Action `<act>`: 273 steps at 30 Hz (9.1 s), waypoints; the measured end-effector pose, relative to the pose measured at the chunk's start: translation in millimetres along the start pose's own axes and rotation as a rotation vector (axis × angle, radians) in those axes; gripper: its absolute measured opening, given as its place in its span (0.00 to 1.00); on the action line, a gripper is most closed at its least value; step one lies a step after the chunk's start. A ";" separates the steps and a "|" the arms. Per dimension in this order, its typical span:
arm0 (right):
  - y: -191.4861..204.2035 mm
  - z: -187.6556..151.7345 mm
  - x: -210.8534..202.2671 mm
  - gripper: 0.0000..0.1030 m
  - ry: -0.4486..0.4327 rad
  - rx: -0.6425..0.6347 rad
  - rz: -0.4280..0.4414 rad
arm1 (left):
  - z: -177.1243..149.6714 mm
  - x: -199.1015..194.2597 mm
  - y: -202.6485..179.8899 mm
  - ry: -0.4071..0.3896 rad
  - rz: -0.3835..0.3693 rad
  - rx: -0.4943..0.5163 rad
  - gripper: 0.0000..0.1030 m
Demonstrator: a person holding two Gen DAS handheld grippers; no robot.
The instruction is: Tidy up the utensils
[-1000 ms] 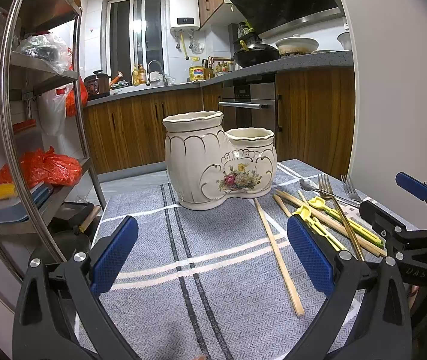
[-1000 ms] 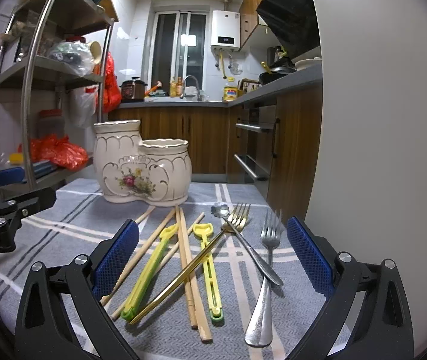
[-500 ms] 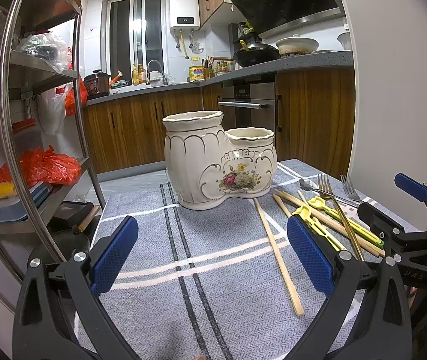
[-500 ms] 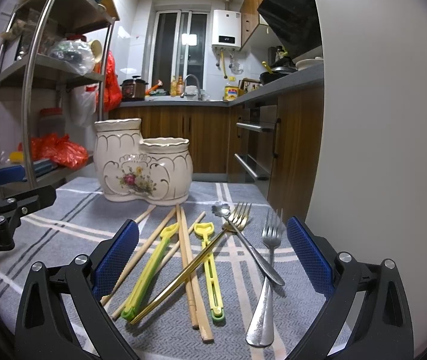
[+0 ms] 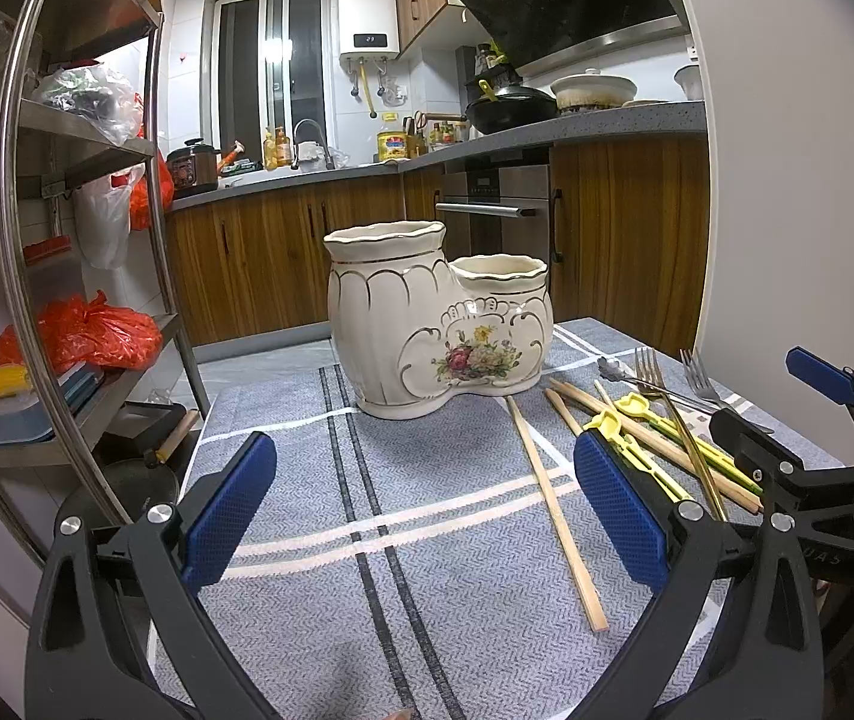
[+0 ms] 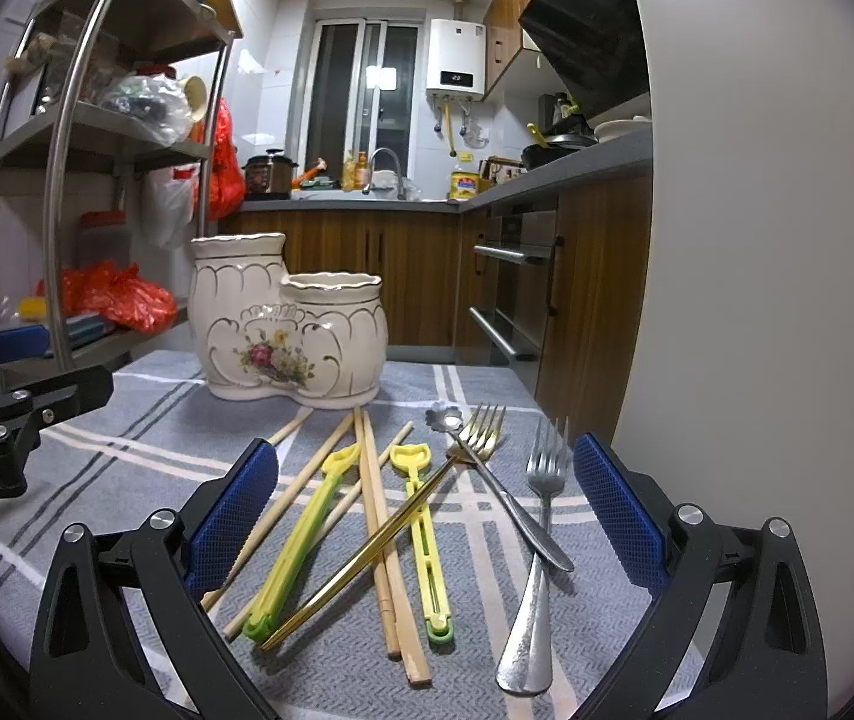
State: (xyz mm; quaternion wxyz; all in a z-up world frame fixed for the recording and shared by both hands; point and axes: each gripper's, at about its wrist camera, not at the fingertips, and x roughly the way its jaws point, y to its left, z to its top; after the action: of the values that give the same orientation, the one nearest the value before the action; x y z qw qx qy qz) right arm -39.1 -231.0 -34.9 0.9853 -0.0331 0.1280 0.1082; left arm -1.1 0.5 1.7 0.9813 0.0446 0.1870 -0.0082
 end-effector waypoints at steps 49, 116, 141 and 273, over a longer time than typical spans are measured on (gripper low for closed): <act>-49.4 30.7 19.7 0.95 0.172 0.067 0.011 | 17.2 22.1 -10.1 0.117 -0.114 0.115 0.95; -51.8 39.8 101.1 0.04 0.654 -0.109 0.281 | 20.9 59.7 2.5 0.462 -0.376 0.124 0.06; -49.4 31.1 132.3 0.04 0.771 -0.050 0.270 | 19.6 44.4 9.5 0.445 -0.404 0.092 0.06; -41.0 77.7 61.3 0.95 0.157 0.167 0.122 | 80.9 -5.8 28.5 -0.001 -0.160 -0.003 0.95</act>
State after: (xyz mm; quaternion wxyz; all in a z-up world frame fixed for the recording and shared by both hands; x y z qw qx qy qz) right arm 46.8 -251.2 25.7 0.9631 0.0483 0.2153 0.1540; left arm 24.1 21.5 81.1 0.9777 0.0282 0.1895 -0.0864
